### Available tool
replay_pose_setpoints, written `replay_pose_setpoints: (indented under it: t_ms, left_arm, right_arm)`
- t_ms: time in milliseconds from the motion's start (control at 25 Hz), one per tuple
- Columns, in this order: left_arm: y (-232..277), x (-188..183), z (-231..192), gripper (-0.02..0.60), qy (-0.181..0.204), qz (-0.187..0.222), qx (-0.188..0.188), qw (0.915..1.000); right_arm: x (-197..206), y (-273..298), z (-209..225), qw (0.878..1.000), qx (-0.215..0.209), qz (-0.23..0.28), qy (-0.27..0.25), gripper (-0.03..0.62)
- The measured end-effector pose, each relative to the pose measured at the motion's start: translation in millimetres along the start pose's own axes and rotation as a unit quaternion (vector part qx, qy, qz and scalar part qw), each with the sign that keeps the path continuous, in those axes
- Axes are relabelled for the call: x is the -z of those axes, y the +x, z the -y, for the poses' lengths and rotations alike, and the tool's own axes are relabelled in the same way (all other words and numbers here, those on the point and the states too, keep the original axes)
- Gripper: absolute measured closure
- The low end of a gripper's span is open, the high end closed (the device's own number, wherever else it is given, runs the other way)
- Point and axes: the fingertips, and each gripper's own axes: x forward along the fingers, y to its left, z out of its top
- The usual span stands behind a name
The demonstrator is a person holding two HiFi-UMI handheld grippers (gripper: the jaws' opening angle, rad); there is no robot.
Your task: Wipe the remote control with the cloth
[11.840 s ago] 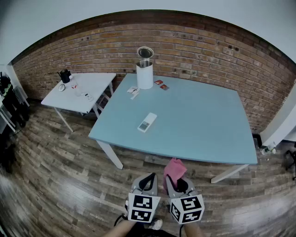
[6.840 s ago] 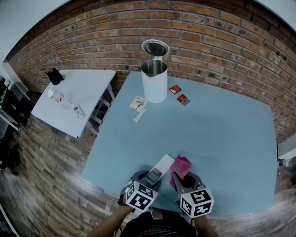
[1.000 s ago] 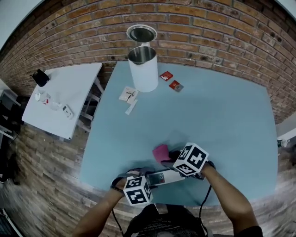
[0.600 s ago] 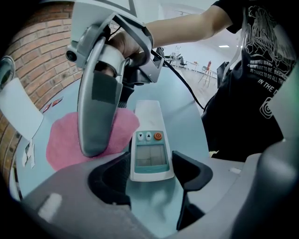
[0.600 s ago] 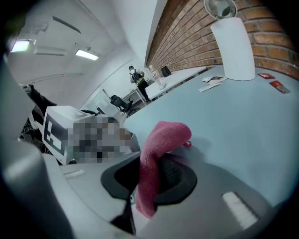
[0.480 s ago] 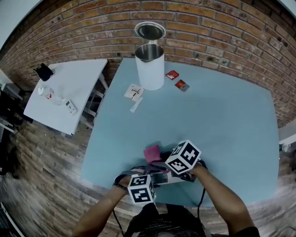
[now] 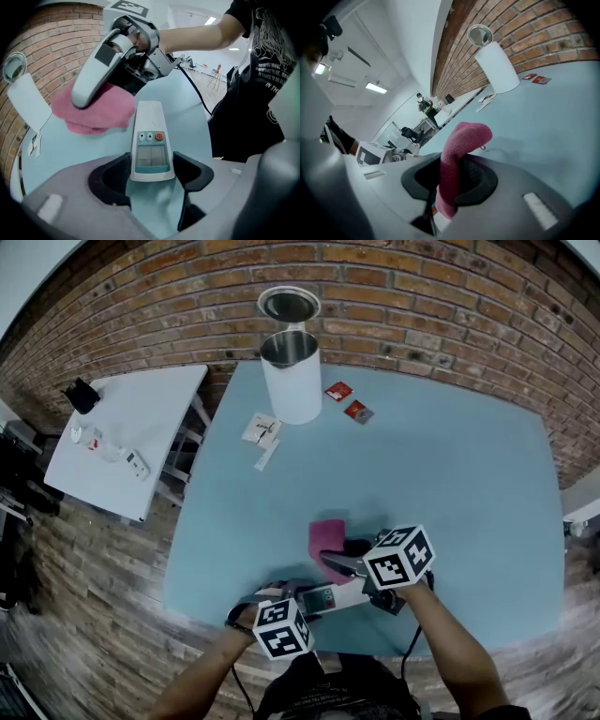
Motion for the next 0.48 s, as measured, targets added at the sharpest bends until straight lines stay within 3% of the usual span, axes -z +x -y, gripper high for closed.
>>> replay_pose_setpoints:
  t_ms: [320,400,480]
  left_arm:
    - [2.9,2.4,-3.2,0.299,-0.053,-0.029,0.007,0.9982]
    - [1.6,-0.1,-6.1,0.301,-0.116,-0.006,0.019,0.9931]
    - [-3.8,-5.7,-10.0,0.301,-0.212,0.035,0.053,0.9752]
  right_arm:
    - [7.1,-47.8,6.1,0.993,0.014,0.097,0.067,0.516]
    - [8.0,-65.7,7.5,0.987,0.013,0.135,0.092,0.516]
    - [8.6,-87.7,11.9,0.977,0.017,0.177,0.118,0.517]
